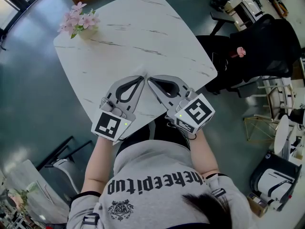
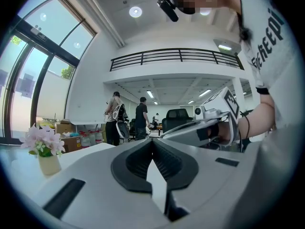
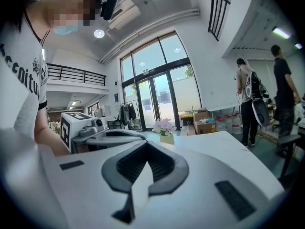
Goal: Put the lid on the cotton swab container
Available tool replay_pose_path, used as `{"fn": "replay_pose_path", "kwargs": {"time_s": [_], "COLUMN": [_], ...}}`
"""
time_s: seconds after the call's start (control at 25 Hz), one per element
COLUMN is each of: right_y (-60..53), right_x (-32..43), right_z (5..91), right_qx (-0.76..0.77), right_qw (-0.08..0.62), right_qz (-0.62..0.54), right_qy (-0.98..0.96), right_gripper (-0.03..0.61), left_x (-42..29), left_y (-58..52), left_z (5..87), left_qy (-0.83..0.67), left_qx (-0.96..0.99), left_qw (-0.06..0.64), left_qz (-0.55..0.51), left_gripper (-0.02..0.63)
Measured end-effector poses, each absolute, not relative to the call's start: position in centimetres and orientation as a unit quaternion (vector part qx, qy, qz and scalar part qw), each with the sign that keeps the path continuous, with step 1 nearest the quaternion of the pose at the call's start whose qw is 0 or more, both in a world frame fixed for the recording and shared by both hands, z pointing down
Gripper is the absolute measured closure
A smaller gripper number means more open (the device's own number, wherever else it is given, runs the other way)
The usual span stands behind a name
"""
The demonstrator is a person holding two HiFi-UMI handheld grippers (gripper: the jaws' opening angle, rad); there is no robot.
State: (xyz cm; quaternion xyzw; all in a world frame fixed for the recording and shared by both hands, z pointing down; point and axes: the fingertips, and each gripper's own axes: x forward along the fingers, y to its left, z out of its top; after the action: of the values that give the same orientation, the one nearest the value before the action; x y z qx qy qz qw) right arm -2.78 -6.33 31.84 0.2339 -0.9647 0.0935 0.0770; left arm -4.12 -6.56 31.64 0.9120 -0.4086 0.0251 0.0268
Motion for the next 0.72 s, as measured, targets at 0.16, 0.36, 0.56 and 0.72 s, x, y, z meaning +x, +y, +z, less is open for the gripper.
{"fn": "replay_pose_path", "kwargs": {"time_s": [0.16,0.36,0.56,0.72], "right_y": [-6.27,-6.27,-6.07,-5.93], "right_x": [-2.73,-2.91,-3.03,-3.13], "right_z": [31.44,31.27,31.42,31.55], "right_qx": [0.235,0.235,0.235,0.235], "right_qw": [0.072,0.071,0.073,0.073], "right_qz": [0.089,0.087,0.088,0.088], "right_qy": [-0.965,-0.965,-0.965,-0.965], "right_gripper": [0.569,0.569,0.569,0.569], "left_x": [-4.25,-4.45,-4.47,-4.52], "left_y": [-6.49,-6.49,-6.32,-6.18], "left_z": [31.33,31.16,31.19,31.25], "left_qy": [-0.41,-0.412,-0.414,-0.414], "left_qx": [0.911,0.91,0.91,0.91], "left_qw": [0.028,0.023,0.024,0.028], "left_qz": [0.021,0.023,0.023,0.02], "left_gripper": [0.598,0.598,0.598,0.598]}}
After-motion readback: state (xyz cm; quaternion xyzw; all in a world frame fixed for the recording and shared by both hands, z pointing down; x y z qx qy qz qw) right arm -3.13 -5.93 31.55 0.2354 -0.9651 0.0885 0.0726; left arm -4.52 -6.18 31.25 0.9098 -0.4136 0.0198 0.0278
